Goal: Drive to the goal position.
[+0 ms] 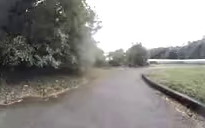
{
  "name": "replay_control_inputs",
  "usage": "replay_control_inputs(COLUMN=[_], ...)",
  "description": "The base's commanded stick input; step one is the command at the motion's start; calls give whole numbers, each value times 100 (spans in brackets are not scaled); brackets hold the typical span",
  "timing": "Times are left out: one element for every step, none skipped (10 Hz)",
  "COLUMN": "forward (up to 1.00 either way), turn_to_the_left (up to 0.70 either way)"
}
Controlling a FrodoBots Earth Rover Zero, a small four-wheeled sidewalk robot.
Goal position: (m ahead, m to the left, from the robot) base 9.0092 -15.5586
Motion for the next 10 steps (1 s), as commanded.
replay_control_inputs(forward=[100,100,100,100,100,100,100,100,100,100], turn_to_the_left=[-23,-19,-23,-26,-29,-27,-18,-9,-1,0])
